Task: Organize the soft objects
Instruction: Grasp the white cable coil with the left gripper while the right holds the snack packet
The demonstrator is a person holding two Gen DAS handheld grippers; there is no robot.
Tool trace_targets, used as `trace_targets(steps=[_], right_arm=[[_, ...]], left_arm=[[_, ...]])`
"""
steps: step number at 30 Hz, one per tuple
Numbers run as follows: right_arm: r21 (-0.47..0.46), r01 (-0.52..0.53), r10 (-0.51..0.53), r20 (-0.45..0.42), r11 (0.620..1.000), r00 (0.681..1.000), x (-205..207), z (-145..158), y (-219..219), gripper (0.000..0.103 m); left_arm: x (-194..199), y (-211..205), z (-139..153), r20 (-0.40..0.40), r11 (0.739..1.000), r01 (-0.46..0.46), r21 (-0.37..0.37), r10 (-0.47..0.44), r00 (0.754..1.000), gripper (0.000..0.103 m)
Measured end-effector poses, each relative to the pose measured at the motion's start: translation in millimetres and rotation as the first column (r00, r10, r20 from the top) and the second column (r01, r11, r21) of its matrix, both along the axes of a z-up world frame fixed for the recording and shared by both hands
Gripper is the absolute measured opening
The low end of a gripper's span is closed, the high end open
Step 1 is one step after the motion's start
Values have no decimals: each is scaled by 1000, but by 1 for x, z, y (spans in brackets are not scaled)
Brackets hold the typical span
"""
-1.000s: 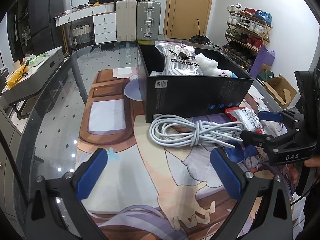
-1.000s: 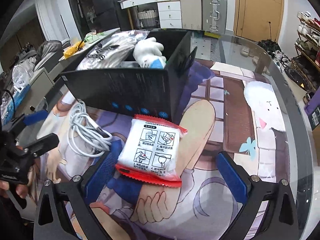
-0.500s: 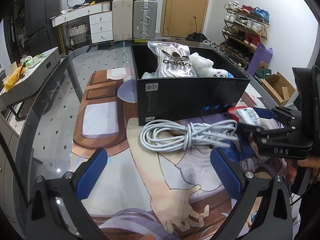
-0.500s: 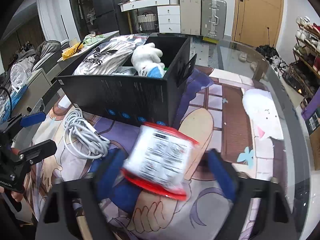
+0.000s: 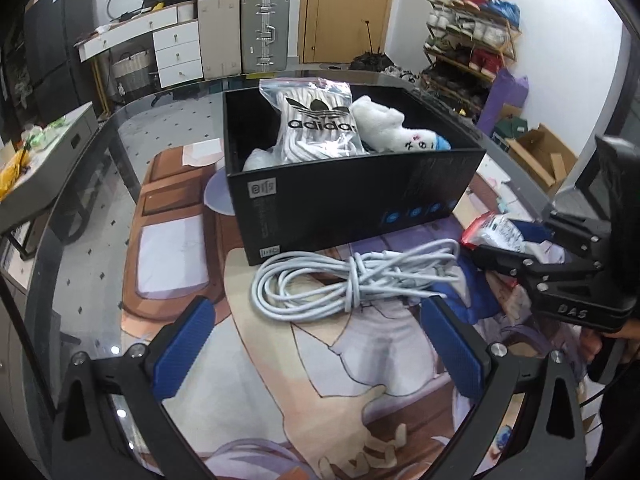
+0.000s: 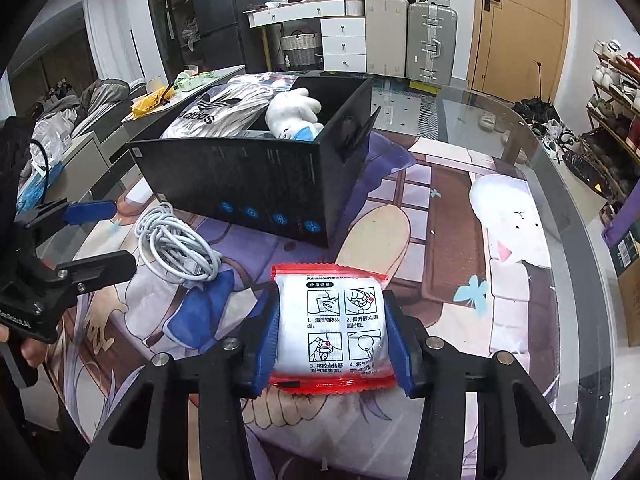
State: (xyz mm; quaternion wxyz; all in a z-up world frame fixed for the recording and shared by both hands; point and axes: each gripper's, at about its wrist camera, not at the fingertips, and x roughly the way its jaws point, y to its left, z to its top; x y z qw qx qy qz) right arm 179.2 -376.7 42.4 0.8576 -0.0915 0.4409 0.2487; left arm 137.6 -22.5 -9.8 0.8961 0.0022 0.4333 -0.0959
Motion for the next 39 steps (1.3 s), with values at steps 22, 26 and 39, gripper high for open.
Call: trace_targets(steps=[22,26,39], right_arm=[[-18,-33,33,-3,999,999,-4,0,4,48],[-19,-46,46,-4,999,999,-6,0,6,48],[-7,-51,51,8,999,999,-13,5,9,48]], left_arm=[[40,-3,-12,-59,999,0,-49,-3,998,86],[34,-7,-11,-31,999,26,-43,-27,999,79],[10,-3,-9,2,997,32,-68,-32,999,59]])
